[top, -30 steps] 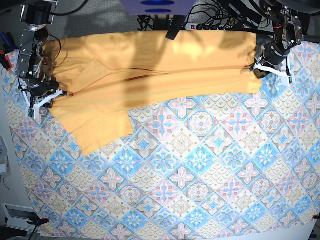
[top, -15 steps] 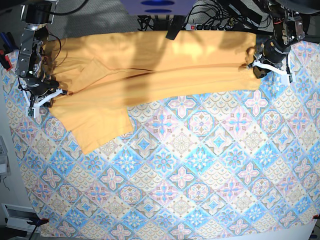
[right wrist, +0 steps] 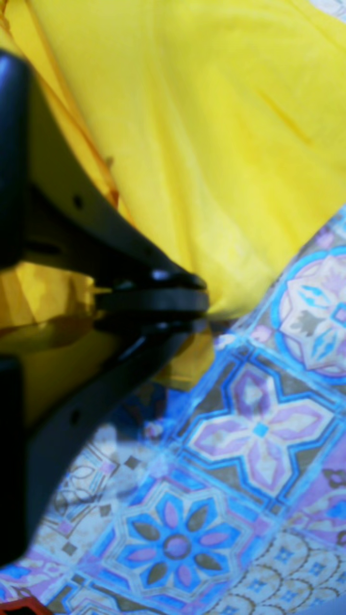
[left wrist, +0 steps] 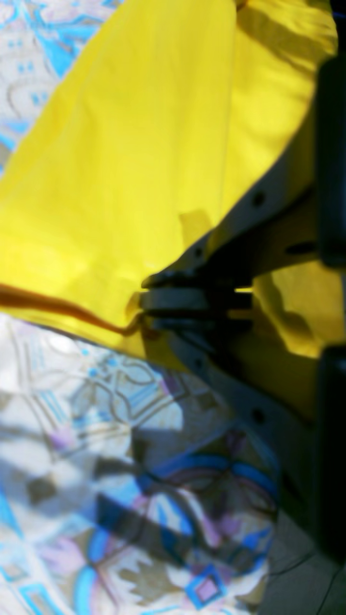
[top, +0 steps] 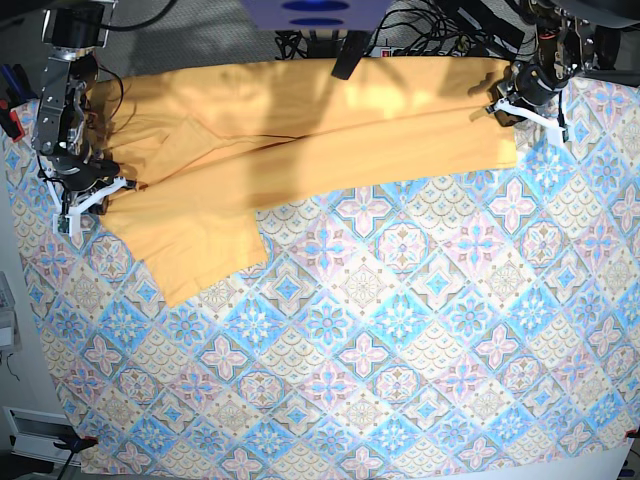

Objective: Fold the T-shirt properly
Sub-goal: 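Lay the folded edge flat along the shoulder edge with both grippers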

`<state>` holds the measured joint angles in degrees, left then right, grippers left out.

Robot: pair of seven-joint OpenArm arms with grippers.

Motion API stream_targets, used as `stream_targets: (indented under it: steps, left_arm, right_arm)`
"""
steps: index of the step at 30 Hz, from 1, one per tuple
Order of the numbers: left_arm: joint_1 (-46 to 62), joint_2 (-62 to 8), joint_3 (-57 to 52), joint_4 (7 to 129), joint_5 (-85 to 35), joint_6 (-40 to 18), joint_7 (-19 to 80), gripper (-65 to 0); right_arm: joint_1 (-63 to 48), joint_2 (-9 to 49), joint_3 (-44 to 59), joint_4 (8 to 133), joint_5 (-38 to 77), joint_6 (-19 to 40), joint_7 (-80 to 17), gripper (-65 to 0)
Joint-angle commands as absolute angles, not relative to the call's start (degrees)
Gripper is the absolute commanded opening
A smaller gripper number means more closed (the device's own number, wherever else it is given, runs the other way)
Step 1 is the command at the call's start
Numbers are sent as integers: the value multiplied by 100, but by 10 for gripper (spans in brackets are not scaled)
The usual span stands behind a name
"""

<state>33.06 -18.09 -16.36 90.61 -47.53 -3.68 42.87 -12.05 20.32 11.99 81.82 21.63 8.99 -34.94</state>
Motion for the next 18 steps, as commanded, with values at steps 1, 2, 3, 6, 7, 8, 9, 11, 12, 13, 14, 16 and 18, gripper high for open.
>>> stream_targets:
  steps: [1, 2, 3, 6, 7, 8, 9, 11, 12, 13, 14, 16, 18]
  left_arm:
    - [3327, -1868, -1675, 9103, -4734, -356, 4242, -650]
    - [3327, -1877, -1675, 9103, -4734, -347, 4242, -650]
    - [3319, -1886, -1675, 9103, -4734, -321, 4242, -650]
    - [3310, -1895, -1692, 9103, -4734, -303, 4242, -625]
    - [3310, -1895, -1701, 9103, -4734, -303, 4242, -610]
    - [3310, -1895, -1701, 9103, -4734, -303, 4242, -593]
    - [3310, -1895, -1701, 9103, -4734, -303, 4242, -571]
    - [3310, -1895, -1701, 9103, -4734, -303, 4242, -534]
    - [3310, -1895, -1701, 9103, -4734, -303, 4242, -522]
    - [3310, -1895, -1701, 9103, -4734, -303, 4242, -513]
    - [3310, -1886, -1701, 9103, -4734, -303, 4242, -511]
    - [3310, -1886, -1701, 9103, -4734, -303, 4242, -511]
    - [3310, -1886, -1701, 9103, -4734, -303, 4242, -511]
  right_arm:
    - [-1156, 2149, 1235, 8277, 2141, 875, -3363, -649]
    - [-1156, 2149, 1235, 8277, 2132, 875, -3363, -648]
    - [-1156, 2149, 1235, 8277, 2123, 875, -3363, -648]
    - [-1156, 2149, 1244, 8277, 2114, 875, -3363, -646]
    - [-1156, 2149, 1270, 8277, 2114, 875, -3363, -639]
    - [-1156, 2149, 1279, 8277, 2114, 875, -3363, -626]
    - [-1156, 2149, 1279, 8286, 2114, 857, -3363, -608]
    - [-1156, 2149, 1297, 8286, 2114, 848, -3336, -564]
    - [-1156, 2149, 1323, 8295, 2114, 840, -3336, -542]
    - [-1156, 2141, 1429, 8295, 2114, 840, -3336, -519]
    - [-1156, 2114, 1543, 8295, 2114, 840, -3336, -499]
    - [-1121, 1912, 1815, 8295, 2114, 840, -3336, -461]
    - [-1130, 1763, 2053, 8295, 2114, 840, -3336, -446]
